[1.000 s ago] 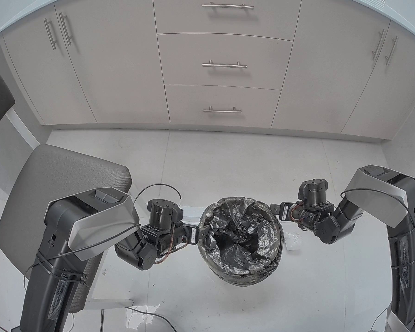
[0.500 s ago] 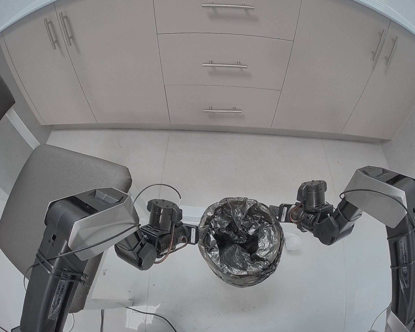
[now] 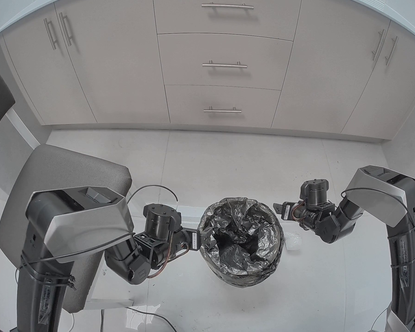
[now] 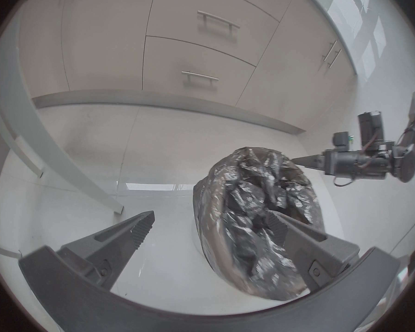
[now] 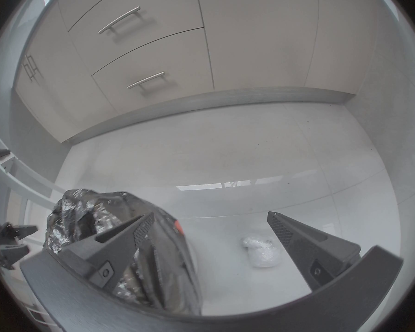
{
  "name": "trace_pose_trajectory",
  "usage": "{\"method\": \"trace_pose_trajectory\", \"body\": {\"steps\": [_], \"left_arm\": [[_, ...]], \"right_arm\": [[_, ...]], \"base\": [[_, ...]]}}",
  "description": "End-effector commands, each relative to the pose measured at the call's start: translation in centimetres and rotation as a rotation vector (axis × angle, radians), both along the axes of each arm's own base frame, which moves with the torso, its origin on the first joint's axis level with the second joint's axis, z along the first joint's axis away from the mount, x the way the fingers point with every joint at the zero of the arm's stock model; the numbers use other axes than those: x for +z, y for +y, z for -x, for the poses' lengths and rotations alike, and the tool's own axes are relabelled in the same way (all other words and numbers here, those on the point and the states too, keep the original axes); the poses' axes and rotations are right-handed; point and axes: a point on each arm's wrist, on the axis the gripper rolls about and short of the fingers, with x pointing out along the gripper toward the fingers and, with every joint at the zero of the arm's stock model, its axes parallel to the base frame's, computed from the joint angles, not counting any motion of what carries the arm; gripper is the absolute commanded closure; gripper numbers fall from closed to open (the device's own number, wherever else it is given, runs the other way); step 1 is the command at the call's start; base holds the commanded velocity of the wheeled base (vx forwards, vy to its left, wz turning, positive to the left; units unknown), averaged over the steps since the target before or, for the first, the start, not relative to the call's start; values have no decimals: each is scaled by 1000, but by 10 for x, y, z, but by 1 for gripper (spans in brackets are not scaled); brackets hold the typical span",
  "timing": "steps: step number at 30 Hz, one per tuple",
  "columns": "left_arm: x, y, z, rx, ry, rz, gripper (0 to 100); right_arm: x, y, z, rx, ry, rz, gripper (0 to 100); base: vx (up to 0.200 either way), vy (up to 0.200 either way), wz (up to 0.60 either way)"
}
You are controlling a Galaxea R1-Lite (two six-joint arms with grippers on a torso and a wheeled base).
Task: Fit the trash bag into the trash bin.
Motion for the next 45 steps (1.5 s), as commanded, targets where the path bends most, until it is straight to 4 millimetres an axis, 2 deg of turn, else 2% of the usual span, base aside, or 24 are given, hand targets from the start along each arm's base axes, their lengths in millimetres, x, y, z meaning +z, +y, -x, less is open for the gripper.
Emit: {"method": "trace_pose_trajectory", "body": {"steps": [1,4,5,6,9,13,14,15,19,26,27,29,30,32,33,35,38,42,45], "left_arm": [[68,21,59,-2,-69,107,0],[90,50,82,33,-129,139,0],[91,51,83,35,-131,140,0],[103,66,94,57,-154,146,0],[123,89,112,100,-193,161,0],[146,115,136,144,-269,164,0],[146,115,136,144,-269,164,0],[160,126,147,160,-334,161,0],[183,151,174,206,-443,105,0],[223,187,224,367,-521,57,0],[234,195,245,406,-528,47,0],[243,201,272,438,-507,31,0],[244,203,288,446,-481,20,0],[244,206,318,448,-439,7,0],[243,207,326,448,-430,5,0],[238,209,353,451,-428,3,0],[229,211,369,493,-454,2,0],[209,214,372,606,-446,-37,0],[198,215,375,638,-453,-41,0]], "right_arm": [[-9,-39,-24,-131,2,27,0],[-2,-58,-39,-194,15,52,0],[-1,-59,-40,-197,13,55,0],[12,-67,-52,-229,-14,94,0],[29,-72,-69,-260,-39,160,0],[19,-70,-86,-284,-57,203,0],[19,-70,-86,-284,-57,203,0],[12,-68,-89,-287,-54,208,0],[-3,-64,-96,-278,-52,220,0],[-17,-63,-116,-311,-108,251,0],[-15,-62,-122,-317,-131,246,0],[-14,-63,-128,-322,-151,247,0],[-15,-64,-131,-321,-154,253,0],[-37,-66,-128,-312,-88,275,0],[-46,-66,-126,-308,-63,281,0],[-85,-68,-118,-295,50,307,0],[-141,-74,-100,-281,210,347,0],[-152,-79,-92,-281,319,360,0],[-153,-76,-90,-277,336,355,0]], "base": [[0,0,0],[0,0,0],[0,0,0],[0,0,0],[0,0,0],[0,0,0],[0,0,0],[0,0,0],[0,0,0],[0,0,0],[0,0,0],[0,0,0],[0,0,0],[0,0,0],[0,0,0],[0,0,0],[0,0,0],[0,0,0],[0,0,0]]}}
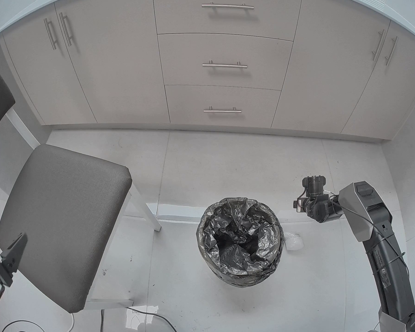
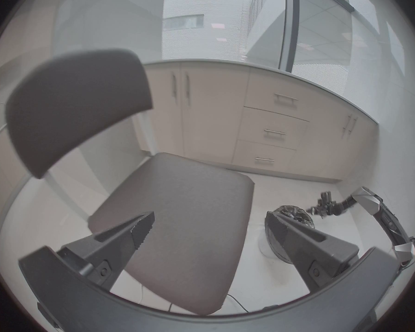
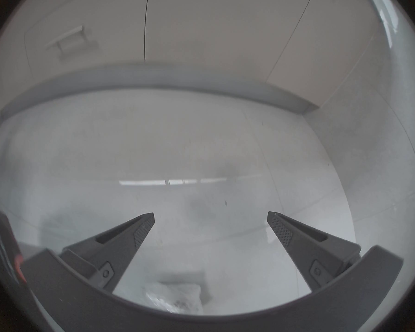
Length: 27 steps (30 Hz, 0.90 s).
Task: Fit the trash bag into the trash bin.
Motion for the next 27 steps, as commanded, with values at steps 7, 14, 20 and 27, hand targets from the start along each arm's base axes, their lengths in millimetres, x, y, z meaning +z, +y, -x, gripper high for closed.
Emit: {"method": "trace_pose_trajectory", "body": {"steps": [7,14,20,27], "left_arm": [[-35,9,71,188,-204,-1,0],[-52,9,75,196,-246,7,0],[-53,9,76,212,-252,5,0],[-60,8,75,220,-244,-2,0]], "right_arm": [[-84,-1,21,-8,240,17,0],[-84,6,22,52,244,-24,0],[-90,16,28,141,325,-86,0],[-93,21,33,185,382,-115,0]], "base": [[0,0,0],[0,0,0],[0,0,0],[0,0,0]]}}
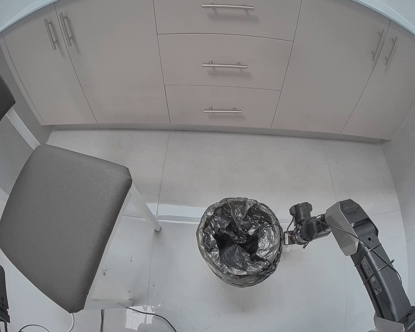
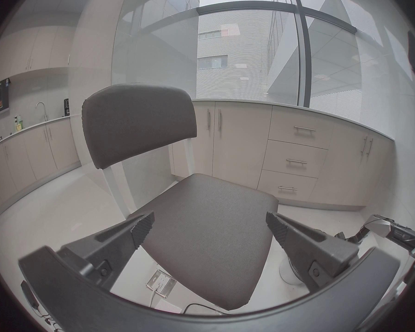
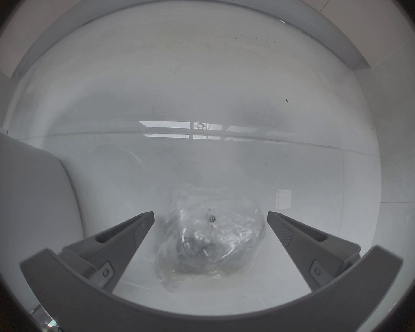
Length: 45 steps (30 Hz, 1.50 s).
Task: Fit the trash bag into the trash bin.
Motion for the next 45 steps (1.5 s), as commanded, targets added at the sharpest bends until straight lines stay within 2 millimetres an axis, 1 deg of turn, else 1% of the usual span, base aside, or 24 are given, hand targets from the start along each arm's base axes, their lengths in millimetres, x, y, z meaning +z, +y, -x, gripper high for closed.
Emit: {"method": "trace_pose_trajectory", "body": {"steps": [1,4,17,18,26,27,30,34,35,36,37,38,40,42,43,45], "left_arm": [[-4,-1,2,11,-17,-2,0],[-5,-1,7,22,-56,-4,0],[-10,-1,6,22,-39,-11,0],[-11,-1,5,22,-35,-11,0],[-19,-2,1,5,-2,-15,0],[-25,-2,-1,-6,20,-22,0],[-42,-2,-8,-7,85,-112,0],[-42,-2,-11,-7,32,-160,0],[-43,-2,-12,-5,35,-166,0],[-43,-2,-12,-5,36,-166,0],[-43,-3,-13,-16,43,-166,0],[-43,-3,-13,-31,45,-165,0],[-43,-4,-14,-64,48,-172,0],[-43,-4,-14,-84,51,-193,0],[-42,-5,-14,-108,52,-230,0],[-43,-6,-14,-166,52,-244,0]], "right_arm": [[-2,1,2,3,15,1,0],[-3,1,4,4,43,8,0],[-3,3,5,7,48,11,0],[-3,3,5,6,50,13,100],[-3,3,5,8,47,14,100],[-3,3,5,6,45,12,100],[-3,3,4,-6,40,13,100],[-4,0,5,-44,44,13,100],[-1,-4,6,-73,67,2,100],[8,-4,4,-84,70,-4,100],[26,-6,2,-108,80,-23,100],[38,-6,1,-122,93,-36,100],[58,-4,3,-128,135,-60,100],[65,-1,6,-125,175,-57,100],[67,2,12,-120,232,-46,100],[65,7,24,-107,349,-27,100]], "base": [[0,0,0],[0,0,0],[0,0,0],[0,0,0],[0,0,0],[0,0,0],[0,0,0],[0,0,0],[0,0,0],[0,0,0],[0,0,0],[0,0,0],[0,0,0],[0,0,0],[0,0,0],[0,0,0]]}}
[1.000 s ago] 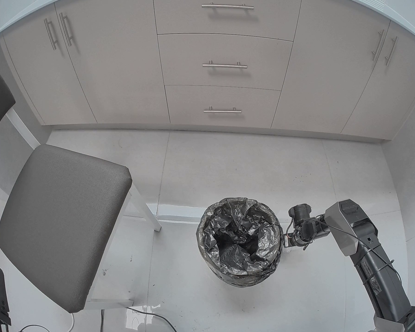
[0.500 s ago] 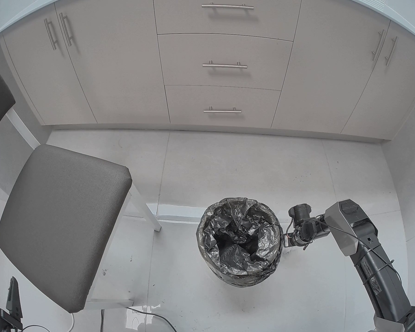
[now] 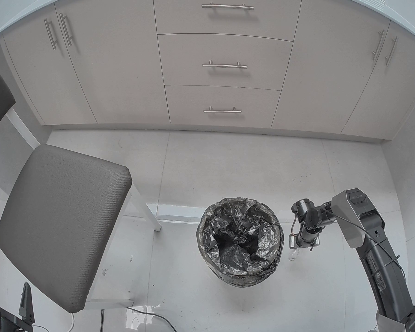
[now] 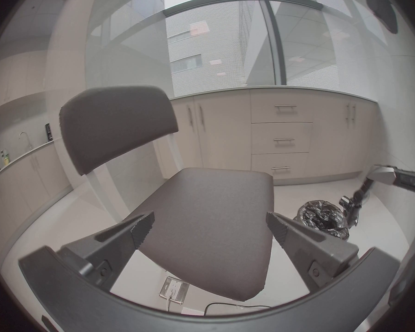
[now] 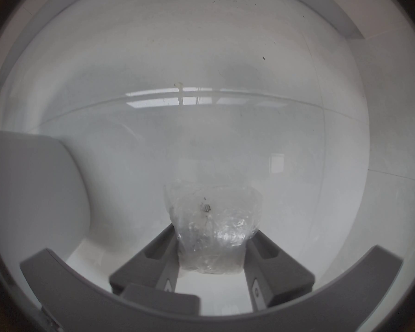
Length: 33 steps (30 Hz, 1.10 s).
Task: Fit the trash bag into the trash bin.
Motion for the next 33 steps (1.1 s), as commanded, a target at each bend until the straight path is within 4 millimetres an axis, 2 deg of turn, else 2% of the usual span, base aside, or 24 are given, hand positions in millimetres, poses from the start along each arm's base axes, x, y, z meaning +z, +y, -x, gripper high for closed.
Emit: {"method": "trace_pose_trajectory", "body": {"steps": [1,2,4,7,8,9,12,13,14,18,22,23,25,27,28,30,33], "left_arm": [[-2,-2,-2,-96,22,-47,0],[-2,-4,-2,-160,29,-44,0],[-2,-4,-1,-193,53,-60,0],[-1,-4,0,-196,57,-51,0],[-1,-4,0,-196,57,-51,0],[-1,-4,1,-184,54,21,0],[-1,-2,0,-68,55,87,0],[-2,-1,0,-56,51,88,0],[-2,-1,0,-42,52,93,0],[-1,-1,-1,-71,67,91,0],[-7,-3,-3,-207,89,53,0],[-8,-4,-3,-214,89,50,0],[-7,-4,-4,-220,94,47,0],[-7,-4,-4,-220,95,47,0],[-7,-4,-4,-218,94,47,0],[-7,-4,-4,-218,94,47,0],[-7,-4,-4,-218,91,47,0]], "right_arm": [[36,11,7,11,97,-9,100],[48,14,9,16,122,-7,100],[90,22,3,26,47,-27,100],[126,27,1,48,-5,-106,100],[126,27,1,48,-5,-106,100],[152,33,3,72,-29,-133,100],[177,47,12,109,-24,-136,100],[179,49,12,112,-25,-138,100],[192,54,15,127,-36,-144,100],[214,67,22,160,-61,-168,100],[242,81,34,211,-76,-181,100],[242,81,35,213,-75,-182,100],[256,97,47,274,-57,-192,100],[256,103,50,298,-44,-190,100],[256,117,56,347,-37,-176,100],[256,122,58,364,-36,-174,100],[260,149,72,436,-33,-172,100]], "base": [[0,0,0],[0,0,0],[0,0,0],[0,0,0],[0,0,0],[0,0,0],[0,0,0],[0,0,0],[0,0,0],[0,0,0],[0,0,0],[0,0,0],[0,0,0],[0,0,0],[0,0,0],[0,0,0],[0,0,0]]}}
